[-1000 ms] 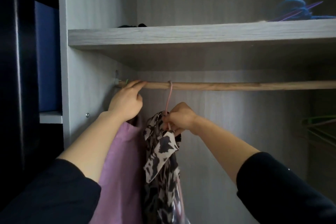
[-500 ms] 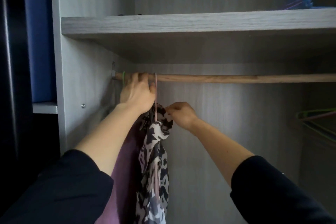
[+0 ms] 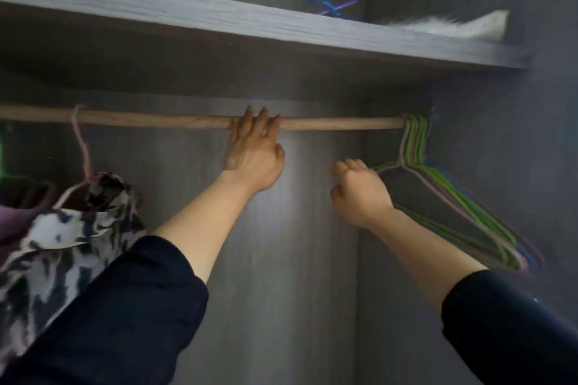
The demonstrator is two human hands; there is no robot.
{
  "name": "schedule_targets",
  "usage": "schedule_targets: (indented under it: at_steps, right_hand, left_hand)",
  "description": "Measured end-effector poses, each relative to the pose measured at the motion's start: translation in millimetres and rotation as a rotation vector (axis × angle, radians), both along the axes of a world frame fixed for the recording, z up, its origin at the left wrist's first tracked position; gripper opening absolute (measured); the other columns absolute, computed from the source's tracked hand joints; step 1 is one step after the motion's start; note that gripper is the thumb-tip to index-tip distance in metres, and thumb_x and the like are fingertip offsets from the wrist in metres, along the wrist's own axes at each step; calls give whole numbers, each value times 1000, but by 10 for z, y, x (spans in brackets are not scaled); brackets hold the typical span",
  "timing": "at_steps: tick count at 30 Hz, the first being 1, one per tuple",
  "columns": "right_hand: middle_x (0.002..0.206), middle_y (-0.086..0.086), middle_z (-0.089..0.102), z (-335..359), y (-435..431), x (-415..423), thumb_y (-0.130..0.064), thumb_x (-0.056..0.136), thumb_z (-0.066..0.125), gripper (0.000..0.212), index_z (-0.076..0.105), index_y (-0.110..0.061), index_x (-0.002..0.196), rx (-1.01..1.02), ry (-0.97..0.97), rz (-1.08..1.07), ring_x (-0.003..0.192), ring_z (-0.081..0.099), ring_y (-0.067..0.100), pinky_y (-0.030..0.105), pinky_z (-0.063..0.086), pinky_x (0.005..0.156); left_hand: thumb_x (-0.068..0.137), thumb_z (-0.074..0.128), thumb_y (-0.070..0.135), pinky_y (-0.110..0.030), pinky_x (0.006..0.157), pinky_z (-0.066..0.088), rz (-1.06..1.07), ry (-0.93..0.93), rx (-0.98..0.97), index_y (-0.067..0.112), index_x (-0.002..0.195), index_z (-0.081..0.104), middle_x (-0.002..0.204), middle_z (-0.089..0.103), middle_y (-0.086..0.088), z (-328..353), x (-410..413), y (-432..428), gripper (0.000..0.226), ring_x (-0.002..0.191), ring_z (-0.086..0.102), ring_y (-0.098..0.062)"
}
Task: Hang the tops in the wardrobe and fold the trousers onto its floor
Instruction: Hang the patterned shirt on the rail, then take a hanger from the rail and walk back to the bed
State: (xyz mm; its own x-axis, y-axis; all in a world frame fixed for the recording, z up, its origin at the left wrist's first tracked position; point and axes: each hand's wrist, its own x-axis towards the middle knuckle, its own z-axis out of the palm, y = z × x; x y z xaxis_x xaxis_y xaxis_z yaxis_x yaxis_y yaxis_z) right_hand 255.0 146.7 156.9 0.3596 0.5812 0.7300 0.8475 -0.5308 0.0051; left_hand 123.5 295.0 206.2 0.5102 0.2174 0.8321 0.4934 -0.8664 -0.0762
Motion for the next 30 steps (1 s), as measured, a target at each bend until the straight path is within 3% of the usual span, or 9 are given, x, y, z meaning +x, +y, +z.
schedule_targets:
  at_steps: [3, 9, 15, 18, 21, 25, 30]
  right_hand:
    - [112, 10, 55, 37, -366, 320, -22, 83, 56, 26, 54, -10, 105, 30, -81, -196, 112, 46, 32, 42, 38, 85]
    - [124, 9, 54, 58, -808, 782, -23, 79, 63, 43, 53, -12, 120, -56, -114, -470, 120, 44, 30, 42, 39, 93]
    - [117, 10, 60, 40, -823, 902, -18, 89, 57, 26, 63, -11, 113, -200, -200, -576, 112, 51, 28, 36, 42, 86]
    - [113, 11, 63, 94, -786, 885, -21, 85, 62, 26, 65, -10, 109, -135, -89, -535, 107, 57, 30, 35, 44, 78]
    - [101, 14, 65, 187, -758, 829, -28, 84, 62, 21, 60, -11, 98, 18, 169, -432, 95, 62, 35, 33, 40, 67]
    - [75, 5, 48, 301, -693, 837, -28, 88, 57, 26, 46, -10, 73, 199, 507, -256, 75, 50, 29, 32, 39, 65]
    - [82, 4, 59, 420, -618, 800, -27, 90, 56, 17, 66, -13, 92, 430, 600, -6, 80, 56, 25, 28, 40, 69]
  left_hand:
    - [94, 43, 33, -50, 117, -3, -6, 10, -27, 20, 152, 19, 156, 20, -7, 15, 346, -72, 64, 145, 7, -33]
    - [85, 57, 31, -53, 114, -4, -26, -138, 34, 20, 145, 33, 141, 34, -12, -56, 555, -9, 66, 135, 19, -36]
    - [83, 60, 30, -53, 114, -4, -43, -169, 56, 21, 143, 33, 139, 34, -13, -53, 590, 18, 67, 134, 19, -33]
    - [84, 60, 32, -53, 115, -4, -31, -158, 53, 22, 144, 31, 141, 31, -11, -56, 600, 21, 68, 136, 17, -33]
    - [83, 60, 32, -52, 116, -5, -36, -163, 56, 22, 144, 30, 141, 31, -11, -58, 605, 13, 68, 137, 16, -33]
    - [83, 61, 31, -51, 116, -6, -35, -166, 52, 23, 144, 29, 140, 31, -10, -55, 621, 6, 69, 138, 15, -33]
    - [82, 61, 34, -50, 115, -8, -4, -132, 44, 25, 144, 26, 142, 28, -8, -53, 601, -6, 72, 138, 12, -32]
